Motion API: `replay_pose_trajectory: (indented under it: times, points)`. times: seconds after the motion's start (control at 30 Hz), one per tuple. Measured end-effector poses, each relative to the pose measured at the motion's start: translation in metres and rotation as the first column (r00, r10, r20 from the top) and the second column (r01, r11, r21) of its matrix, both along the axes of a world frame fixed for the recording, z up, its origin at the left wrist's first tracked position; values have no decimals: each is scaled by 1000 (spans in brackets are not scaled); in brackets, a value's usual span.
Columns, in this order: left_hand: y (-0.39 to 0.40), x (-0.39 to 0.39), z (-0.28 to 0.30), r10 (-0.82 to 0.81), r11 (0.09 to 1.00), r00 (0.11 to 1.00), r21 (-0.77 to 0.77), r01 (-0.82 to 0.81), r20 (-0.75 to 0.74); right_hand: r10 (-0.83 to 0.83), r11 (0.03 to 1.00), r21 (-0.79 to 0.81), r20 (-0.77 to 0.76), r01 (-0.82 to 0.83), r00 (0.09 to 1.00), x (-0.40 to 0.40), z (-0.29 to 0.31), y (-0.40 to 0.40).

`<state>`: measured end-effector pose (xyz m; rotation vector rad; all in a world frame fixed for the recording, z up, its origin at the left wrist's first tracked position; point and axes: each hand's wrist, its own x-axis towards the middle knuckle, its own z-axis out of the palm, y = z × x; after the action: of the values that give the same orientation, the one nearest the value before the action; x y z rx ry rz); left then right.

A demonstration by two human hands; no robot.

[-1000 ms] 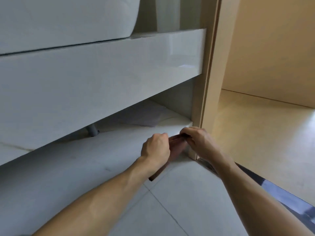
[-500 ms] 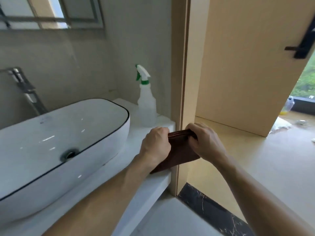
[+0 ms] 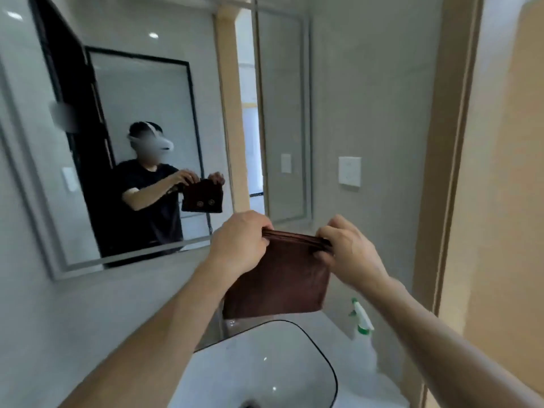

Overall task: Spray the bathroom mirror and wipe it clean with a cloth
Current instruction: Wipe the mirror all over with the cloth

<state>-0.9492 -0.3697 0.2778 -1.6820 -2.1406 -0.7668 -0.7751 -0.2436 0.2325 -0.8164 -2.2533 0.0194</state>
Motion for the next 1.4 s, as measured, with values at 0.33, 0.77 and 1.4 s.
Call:
replay_pose_trajectory:
  times: [0.33, 0.77, 1.4]
  points:
    - [-40, -153, 99, 373, 922, 914, 176, -345, -162, 59, 994, -78, -194, -75, 979, -195, 101, -19]
    - [1, -277, 215, 444, 826, 888, 440, -353, -121, 156, 983, -10, -475, -183, 866, -339, 244, 22]
    - [74, -376, 329, 792, 591, 468, 685, -426, -392, 153, 977, 208, -564, -40, 811, -455, 355, 61]
